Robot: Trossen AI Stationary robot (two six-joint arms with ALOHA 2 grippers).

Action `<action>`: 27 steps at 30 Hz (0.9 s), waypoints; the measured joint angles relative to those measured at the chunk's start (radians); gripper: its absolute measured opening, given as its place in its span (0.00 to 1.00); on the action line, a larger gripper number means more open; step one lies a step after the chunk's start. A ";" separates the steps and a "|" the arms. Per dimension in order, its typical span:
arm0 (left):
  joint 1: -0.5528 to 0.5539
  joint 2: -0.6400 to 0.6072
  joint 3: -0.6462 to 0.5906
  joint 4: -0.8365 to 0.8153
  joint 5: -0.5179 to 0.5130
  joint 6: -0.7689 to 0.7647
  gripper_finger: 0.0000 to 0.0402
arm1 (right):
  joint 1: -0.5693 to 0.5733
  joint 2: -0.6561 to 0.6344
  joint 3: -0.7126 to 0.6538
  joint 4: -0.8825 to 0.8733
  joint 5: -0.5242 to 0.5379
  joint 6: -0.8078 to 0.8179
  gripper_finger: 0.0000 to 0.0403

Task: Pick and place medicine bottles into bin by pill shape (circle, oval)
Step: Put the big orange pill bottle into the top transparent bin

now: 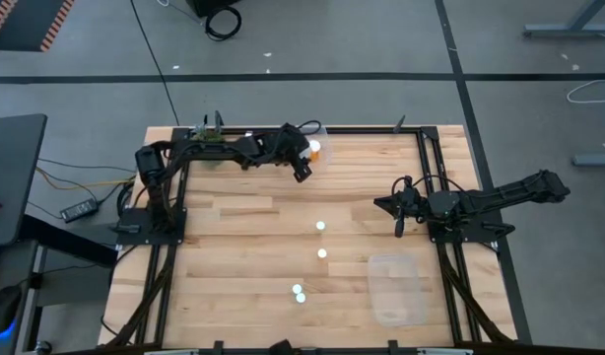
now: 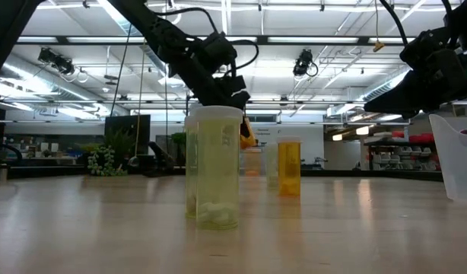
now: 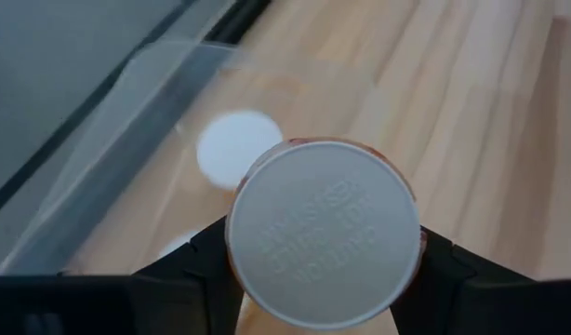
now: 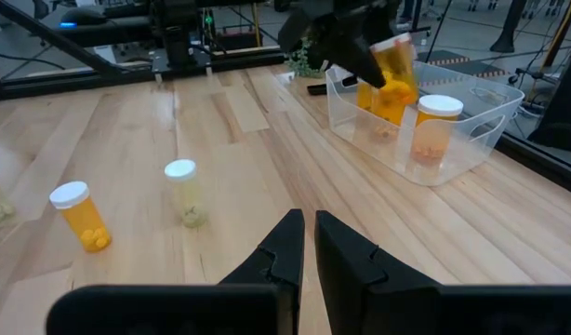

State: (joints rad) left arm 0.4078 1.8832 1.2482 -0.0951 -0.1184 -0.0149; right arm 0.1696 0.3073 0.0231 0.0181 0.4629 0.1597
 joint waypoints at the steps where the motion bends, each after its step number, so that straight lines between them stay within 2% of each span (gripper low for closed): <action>1: 0.002 0.001 -0.002 -0.015 0.000 0.001 0.53 | 0.000 0.000 0.000 0.000 0.000 0.000 0.09; 27: 0.017 0.043 -0.002 -0.019 -0.009 0.075 0.54 | 0.000 0.001 0.000 0.004 0.000 0.000 0.09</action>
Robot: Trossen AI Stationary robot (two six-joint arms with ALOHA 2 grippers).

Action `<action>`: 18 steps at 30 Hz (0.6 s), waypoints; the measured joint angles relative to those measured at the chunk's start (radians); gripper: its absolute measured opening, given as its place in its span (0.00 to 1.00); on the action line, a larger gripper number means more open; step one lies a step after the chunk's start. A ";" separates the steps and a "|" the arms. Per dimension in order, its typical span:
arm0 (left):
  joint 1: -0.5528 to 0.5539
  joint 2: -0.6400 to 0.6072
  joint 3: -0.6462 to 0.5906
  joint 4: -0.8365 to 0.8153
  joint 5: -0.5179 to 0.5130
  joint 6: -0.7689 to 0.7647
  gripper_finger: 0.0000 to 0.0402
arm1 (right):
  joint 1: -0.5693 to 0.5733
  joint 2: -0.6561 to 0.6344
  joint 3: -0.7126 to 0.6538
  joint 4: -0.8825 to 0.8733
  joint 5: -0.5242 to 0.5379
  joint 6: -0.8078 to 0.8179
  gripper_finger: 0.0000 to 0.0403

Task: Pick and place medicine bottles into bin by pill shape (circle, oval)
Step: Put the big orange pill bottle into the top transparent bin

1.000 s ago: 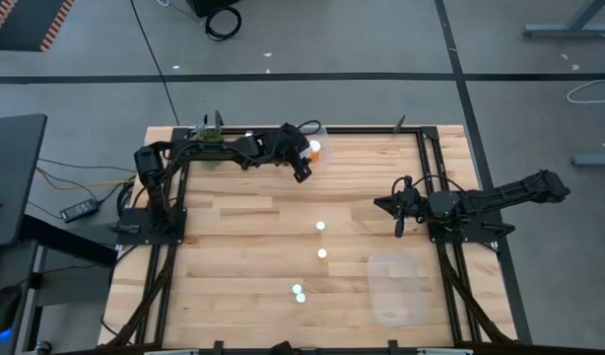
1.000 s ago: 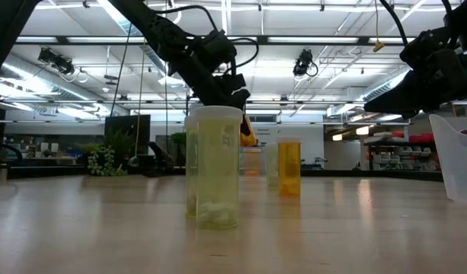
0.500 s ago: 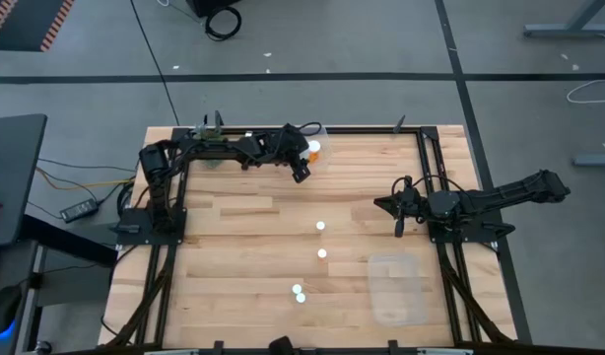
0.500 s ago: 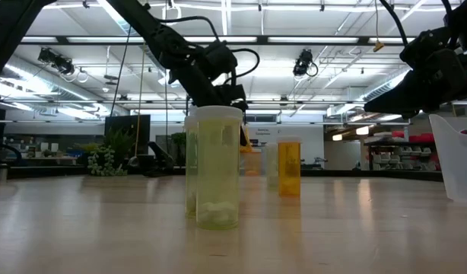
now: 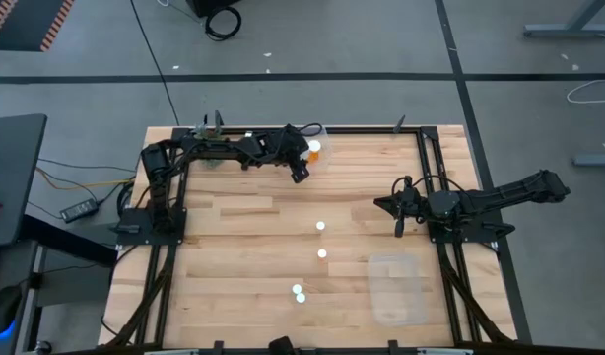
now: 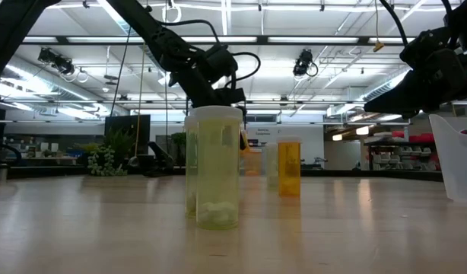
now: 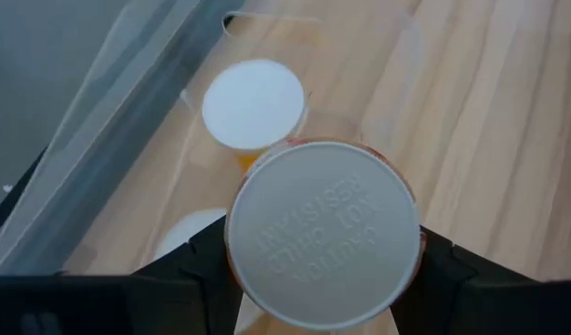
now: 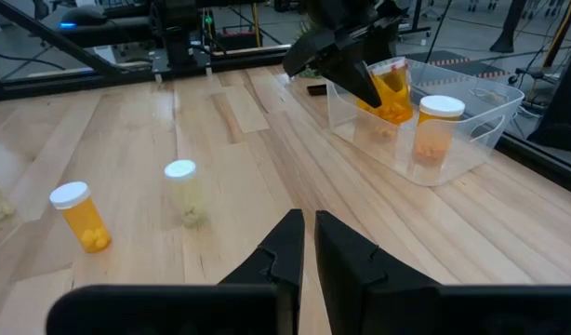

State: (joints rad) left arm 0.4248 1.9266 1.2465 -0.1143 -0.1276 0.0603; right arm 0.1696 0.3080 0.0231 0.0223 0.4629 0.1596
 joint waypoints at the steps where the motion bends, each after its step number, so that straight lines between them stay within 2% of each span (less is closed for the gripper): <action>1: -0.002 0.000 0.000 -0.001 0.000 0.018 0.54 | 0.000 0.000 0.000 0.000 0.000 0.000 0.09; 11: 0.012 -0.002 0.033 -0.019 -0.027 0.092 0.52 | 0.000 0.000 0.000 0.001 0.000 0.000 0.09; 18: 0.037 -0.003 0.046 -0.026 -0.026 0.116 0.54 | 0.000 0.000 0.000 0.001 0.000 0.000 0.09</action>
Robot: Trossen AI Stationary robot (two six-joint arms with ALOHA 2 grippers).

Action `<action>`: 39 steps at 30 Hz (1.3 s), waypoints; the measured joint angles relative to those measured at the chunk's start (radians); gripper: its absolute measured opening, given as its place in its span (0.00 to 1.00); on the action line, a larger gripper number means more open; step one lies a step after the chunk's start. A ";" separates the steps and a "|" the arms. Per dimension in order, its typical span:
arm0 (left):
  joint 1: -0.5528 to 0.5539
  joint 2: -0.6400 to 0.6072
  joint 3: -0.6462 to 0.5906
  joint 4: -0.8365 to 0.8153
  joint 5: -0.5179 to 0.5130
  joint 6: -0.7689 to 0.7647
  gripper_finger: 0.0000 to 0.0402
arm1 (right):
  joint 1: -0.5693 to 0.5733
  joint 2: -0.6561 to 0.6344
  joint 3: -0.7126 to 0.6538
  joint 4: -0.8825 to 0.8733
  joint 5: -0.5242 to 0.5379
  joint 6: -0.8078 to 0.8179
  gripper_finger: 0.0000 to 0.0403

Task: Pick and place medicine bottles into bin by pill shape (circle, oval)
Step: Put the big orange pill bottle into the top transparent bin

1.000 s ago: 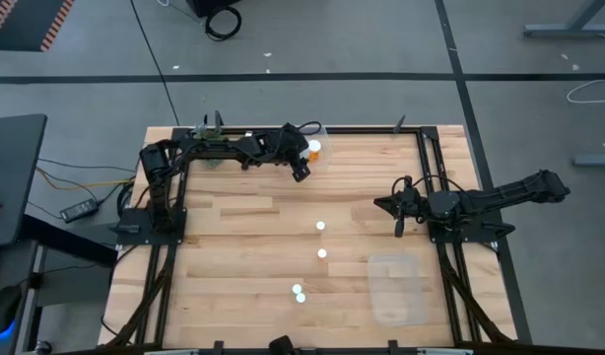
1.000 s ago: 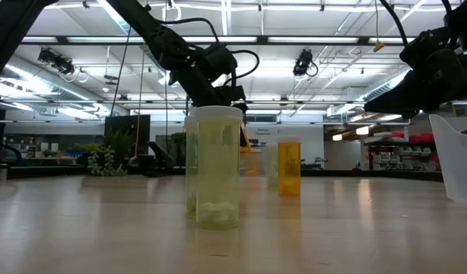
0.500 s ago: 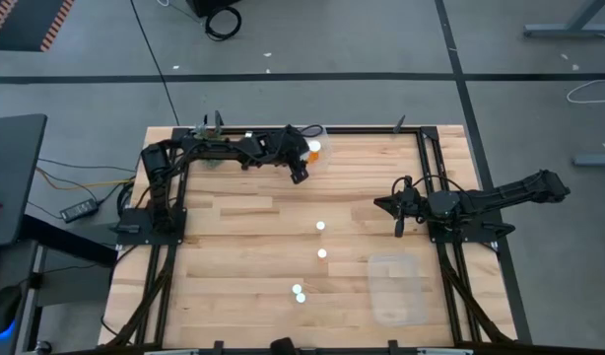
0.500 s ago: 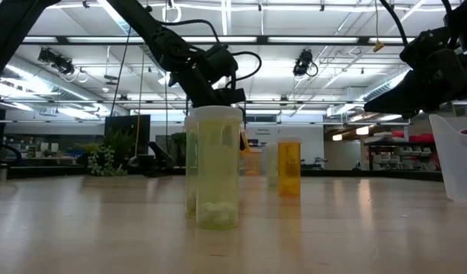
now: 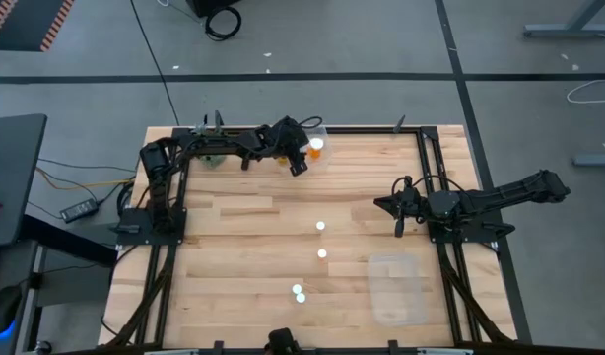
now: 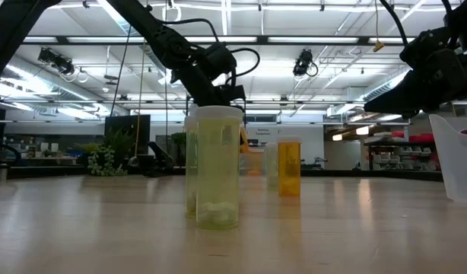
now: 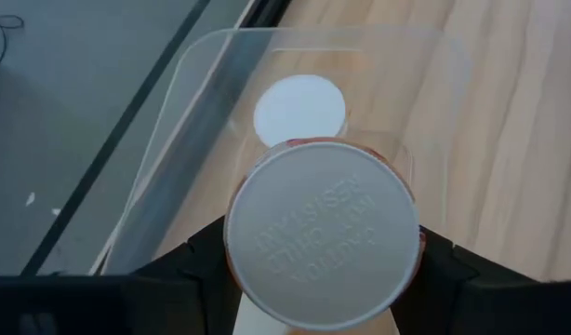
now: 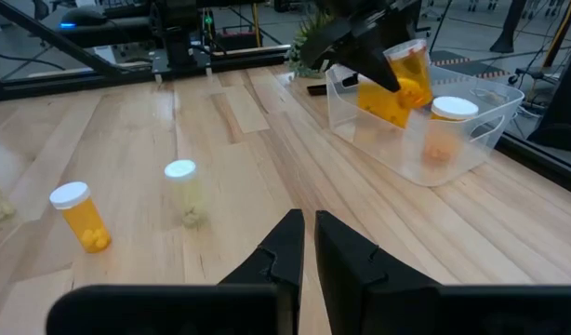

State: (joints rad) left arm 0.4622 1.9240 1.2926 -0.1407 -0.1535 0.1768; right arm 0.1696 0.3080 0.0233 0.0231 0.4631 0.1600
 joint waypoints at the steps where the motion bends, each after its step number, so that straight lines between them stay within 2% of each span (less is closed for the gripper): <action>1: 0.000 0.000 0.000 -0.006 0.000 0.000 0.54 | 0.000 0.000 0.000 0.000 0.000 0.000 0.09; 12: -0.036 0.000 0.000 -0.023 0.039 -0.064 0.53 | 0.000 0.000 0.000 0.001 0.000 0.000 0.09; 19: -0.045 0.000 0.000 -0.063 0.015 -0.138 0.52 | 0.000 0.000 0.000 0.001 0.000 0.000 0.09; 31: -0.040 0.000 0.000 -0.148 0.004 -0.166 0.52 | 0.000 0.000 0.000 0.001 0.000 0.000 0.09; 39: -0.022 0.003 0.000 -0.142 0.005 -0.157 0.53 | 0.000 0.000 0.000 0.001 0.000 0.000 0.09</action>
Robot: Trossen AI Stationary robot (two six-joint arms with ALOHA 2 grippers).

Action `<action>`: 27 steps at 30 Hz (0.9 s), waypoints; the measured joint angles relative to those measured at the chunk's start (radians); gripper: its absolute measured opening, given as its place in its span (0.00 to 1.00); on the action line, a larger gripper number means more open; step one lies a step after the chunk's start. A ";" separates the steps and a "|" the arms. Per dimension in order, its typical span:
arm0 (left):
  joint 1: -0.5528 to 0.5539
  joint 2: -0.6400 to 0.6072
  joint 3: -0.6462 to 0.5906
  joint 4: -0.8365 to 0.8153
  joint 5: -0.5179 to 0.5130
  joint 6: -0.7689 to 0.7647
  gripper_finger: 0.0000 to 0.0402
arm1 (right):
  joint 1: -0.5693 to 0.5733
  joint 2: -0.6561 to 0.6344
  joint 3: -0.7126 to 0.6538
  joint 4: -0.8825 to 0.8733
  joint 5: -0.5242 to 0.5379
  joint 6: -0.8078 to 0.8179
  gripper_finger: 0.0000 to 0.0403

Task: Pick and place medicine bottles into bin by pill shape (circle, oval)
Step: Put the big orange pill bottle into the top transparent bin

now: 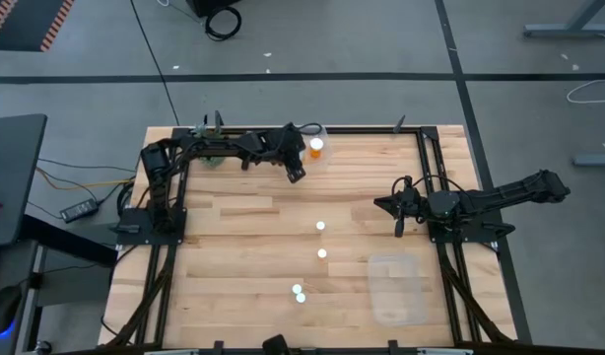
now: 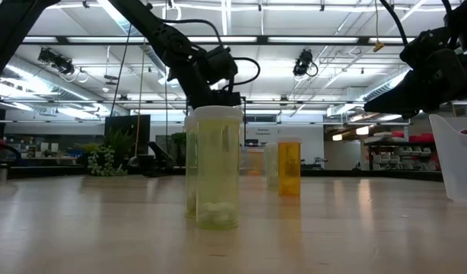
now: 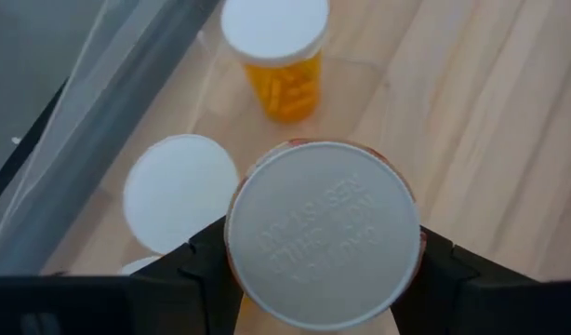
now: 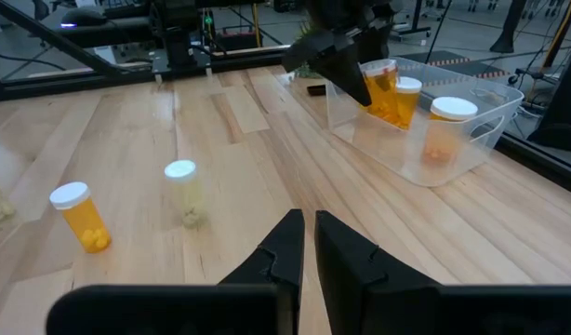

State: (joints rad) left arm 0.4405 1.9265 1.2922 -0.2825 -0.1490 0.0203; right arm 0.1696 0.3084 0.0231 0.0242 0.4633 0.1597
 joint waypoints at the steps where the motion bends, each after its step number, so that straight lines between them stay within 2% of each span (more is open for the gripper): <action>1: 0.002 0.004 0.000 0.008 0.001 0.000 0.53 | 0.000 0.000 0.000 0.000 0.000 0.000 0.09; 7: 0.001 0.016 0.000 0.019 0.004 -0.005 0.52 | 0.000 0.000 0.000 0.000 0.000 0.000 0.09; 20: 0.001 0.022 0.000 -0.019 0.011 0.018 0.58 | 0.000 0.000 0.000 0.000 0.000 0.000 0.09; 27: 0.001 0.022 0.000 -0.023 0.011 0.026 0.66 | 0.000 0.000 0.000 0.000 0.000 0.000 0.09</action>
State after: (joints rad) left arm 0.4412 1.9484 1.2922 -0.3056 -0.1375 0.0467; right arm 0.1696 0.3083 0.0231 0.0242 0.4633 0.1600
